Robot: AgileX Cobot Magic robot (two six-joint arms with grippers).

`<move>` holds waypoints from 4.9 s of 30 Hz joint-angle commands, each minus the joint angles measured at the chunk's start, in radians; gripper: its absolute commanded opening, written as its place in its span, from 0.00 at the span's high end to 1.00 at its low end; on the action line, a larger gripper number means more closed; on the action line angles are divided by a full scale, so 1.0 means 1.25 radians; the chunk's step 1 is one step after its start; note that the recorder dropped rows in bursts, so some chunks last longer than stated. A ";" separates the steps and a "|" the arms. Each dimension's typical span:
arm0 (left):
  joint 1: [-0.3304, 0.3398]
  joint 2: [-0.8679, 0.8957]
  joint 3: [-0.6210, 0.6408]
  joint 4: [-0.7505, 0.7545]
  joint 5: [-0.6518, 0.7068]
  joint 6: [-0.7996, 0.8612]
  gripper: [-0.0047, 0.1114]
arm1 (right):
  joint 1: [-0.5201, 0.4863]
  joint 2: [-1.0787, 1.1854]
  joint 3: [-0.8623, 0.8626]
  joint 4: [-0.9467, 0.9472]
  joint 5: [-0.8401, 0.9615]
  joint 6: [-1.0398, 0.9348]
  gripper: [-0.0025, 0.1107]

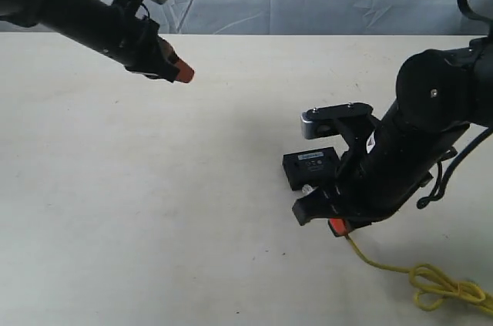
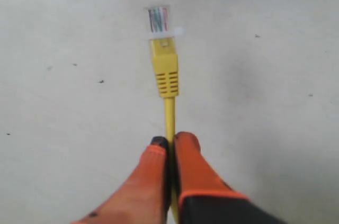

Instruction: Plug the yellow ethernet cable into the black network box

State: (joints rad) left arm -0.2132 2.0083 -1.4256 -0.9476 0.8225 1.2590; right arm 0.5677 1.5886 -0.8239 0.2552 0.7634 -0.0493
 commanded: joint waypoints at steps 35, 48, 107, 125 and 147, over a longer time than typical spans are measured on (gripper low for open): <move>-0.200 0.332 -0.156 -0.417 0.138 0.299 0.96 | 0.090 0.010 0.082 -0.254 -0.183 0.311 0.98; -0.200 0.338 -0.162 -0.335 0.138 0.254 0.96 | 0.090 0.087 0.082 -0.331 -0.247 0.342 0.98; -0.198 0.348 -0.160 -0.303 0.143 0.254 0.96 | 0.085 0.125 0.080 -0.440 -0.313 0.488 0.98; -0.198 0.348 -0.160 -0.300 0.148 0.254 0.96 | 0.085 0.144 0.080 -0.583 -0.321 0.613 0.98; -0.208 0.364 -0.160 -0.382 0.069 0.290 0.96 | 0.085 0.144 0.080 -0.661 -0.248 0.736 0.98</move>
State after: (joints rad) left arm -0.4603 2.4503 -1.6238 -1.4063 0.8891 1.6144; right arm 0.6797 1.7678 -0.7260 -0.5208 0.4441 0.8106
